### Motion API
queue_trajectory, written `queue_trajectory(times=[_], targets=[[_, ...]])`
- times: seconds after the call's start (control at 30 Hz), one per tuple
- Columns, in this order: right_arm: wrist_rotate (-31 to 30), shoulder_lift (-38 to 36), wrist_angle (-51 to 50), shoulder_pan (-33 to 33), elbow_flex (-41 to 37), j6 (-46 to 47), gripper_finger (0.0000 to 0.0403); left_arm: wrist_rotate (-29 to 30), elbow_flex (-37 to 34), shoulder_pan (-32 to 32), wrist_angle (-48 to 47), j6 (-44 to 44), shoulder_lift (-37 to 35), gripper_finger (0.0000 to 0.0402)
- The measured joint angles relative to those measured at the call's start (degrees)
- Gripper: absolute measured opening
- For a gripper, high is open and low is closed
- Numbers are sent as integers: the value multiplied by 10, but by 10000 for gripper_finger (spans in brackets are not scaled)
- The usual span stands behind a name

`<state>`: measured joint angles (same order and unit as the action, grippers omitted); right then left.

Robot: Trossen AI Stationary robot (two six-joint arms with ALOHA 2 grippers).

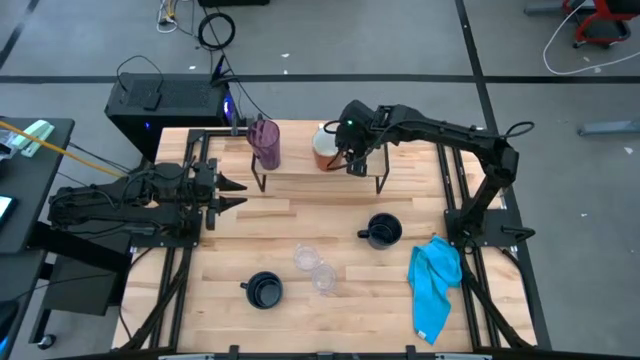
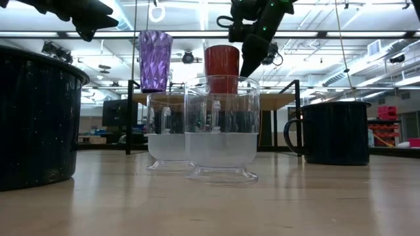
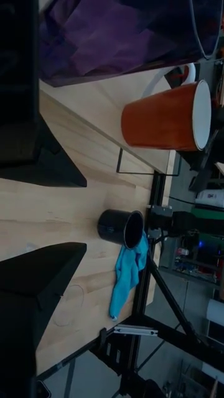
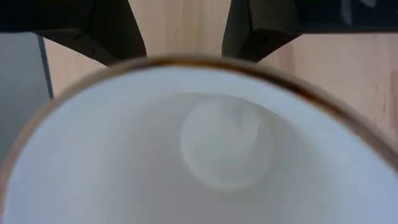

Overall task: Stack small to large cups/mugs on shelf
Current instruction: Put the orange mug on the shelf

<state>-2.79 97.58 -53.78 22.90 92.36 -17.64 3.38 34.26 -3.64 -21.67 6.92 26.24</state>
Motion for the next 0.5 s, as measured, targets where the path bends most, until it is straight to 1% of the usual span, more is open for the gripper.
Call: queue_trajectory(times=[0.23,0.5], targets=[[5,3,28,-3,0,1,204,0,0,0,0,0,0,162],[29,3,59,-6,0,12,203,0,0,0,0,0,0,162]])
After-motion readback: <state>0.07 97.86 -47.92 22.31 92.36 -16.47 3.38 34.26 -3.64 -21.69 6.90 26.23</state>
